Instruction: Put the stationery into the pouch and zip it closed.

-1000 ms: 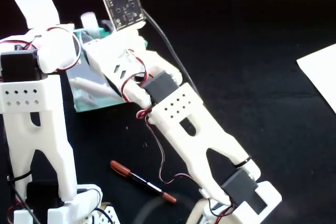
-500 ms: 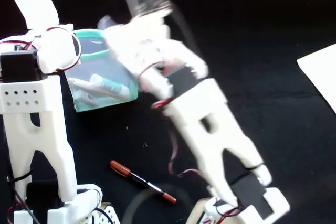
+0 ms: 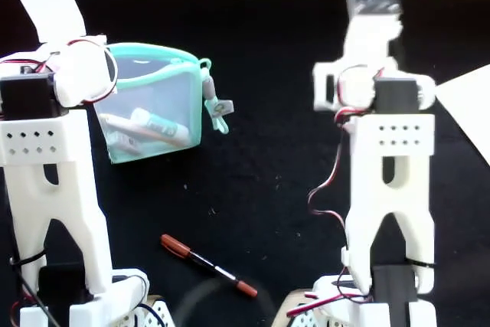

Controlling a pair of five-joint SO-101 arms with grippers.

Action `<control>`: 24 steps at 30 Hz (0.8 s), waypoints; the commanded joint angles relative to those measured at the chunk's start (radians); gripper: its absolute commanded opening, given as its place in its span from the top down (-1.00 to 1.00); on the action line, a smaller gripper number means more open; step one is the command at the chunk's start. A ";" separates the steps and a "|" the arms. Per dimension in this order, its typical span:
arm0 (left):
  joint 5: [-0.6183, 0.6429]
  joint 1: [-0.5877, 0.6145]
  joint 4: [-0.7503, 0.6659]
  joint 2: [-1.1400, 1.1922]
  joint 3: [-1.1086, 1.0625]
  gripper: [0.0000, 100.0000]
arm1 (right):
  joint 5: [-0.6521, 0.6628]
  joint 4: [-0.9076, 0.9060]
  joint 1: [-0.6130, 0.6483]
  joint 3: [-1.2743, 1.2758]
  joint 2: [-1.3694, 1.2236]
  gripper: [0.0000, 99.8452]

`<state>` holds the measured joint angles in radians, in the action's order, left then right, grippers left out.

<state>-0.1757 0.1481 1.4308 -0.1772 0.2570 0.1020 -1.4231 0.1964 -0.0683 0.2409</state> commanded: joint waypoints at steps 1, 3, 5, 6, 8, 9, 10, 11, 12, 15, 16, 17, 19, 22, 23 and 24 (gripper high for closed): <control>0.006 0.042 -0.028 0.016 -0.018 0.99 | 0.095 -0.015 0.114 0.179 0.002 0.60; 0.006 0.068 -0.032 0.016 -0.018 0.99 | 0.115 -0.022 0.194 0.274 0.002 0.60; 0.005 0.090 -0.034 0.016 -0.018 0.99 | 0.117 -0.021 0.291 0.343 0.002 0.60; 0.005 0.096 -0.034 0.016 -0.018 0.99 | 0.114 -0.021 0.341 0.363 0.004 0.60; 0.005 0.110 -0.052 0.016 -0.019 0.99 | 0.112 -0.022 0.449 0.378 0.004 0.60; 0.006 0.117 -0.058 0.016 -0.019 0.99 | 0.112 -0.022 0.498 0.378 0.004 0.60; 0.008 0.127 -0.066 0.016 -0.019 0.99 | 0.110 -0.024 0.547 0.378 0.004 0.60; 0.008 0.134 -0.071 0.016 -0.019 0.99 | 0.109 -0.024 0.591 0.378 0.005 0.60; 0.008 0.140 -0.071 0.016 -0.018 0.99 | 0.098 -0.021 0.633 0.384 0.015 0.60; 0.009 0.163 -0.074 0.016 -0.018 0.99 | 0.075 -0.018 0.757 0.410 0.079 0.60; 0.009 0.173 -0.081 0.016 -0.018 0.99 | 0.075 -0.018 0.802 0.423 0.110 0.60; 0.009 0.182 -0.086 0.016 -0.018 0.99 | 0.074 -0.016 0.848 0.443 0.142 0.60; 0.011 0.196 -0.094 0.016 -0.018 0.99 | 0.074 -0.012 0.923 0.501 0.193 0.60; 0.011 0.196 -0.092 0.016 -0.018 0.99 | 0.075 0.074 0.964 0.634 0.214 0.60; 0.011 0.194 -0.092 0.016 -0.018 0.99 | 0.075 0.120 0.966 0.687 0.211 0.60; 0.011 0.194 -0.092 0.016 -0.019 0.99 | 0.075 0.163 0.967 0.737 0.209 0.60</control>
<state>-0.1695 0.3291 1.3433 -0.1603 0.2447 0.1834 -1.3587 1.1477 0.5639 0.4158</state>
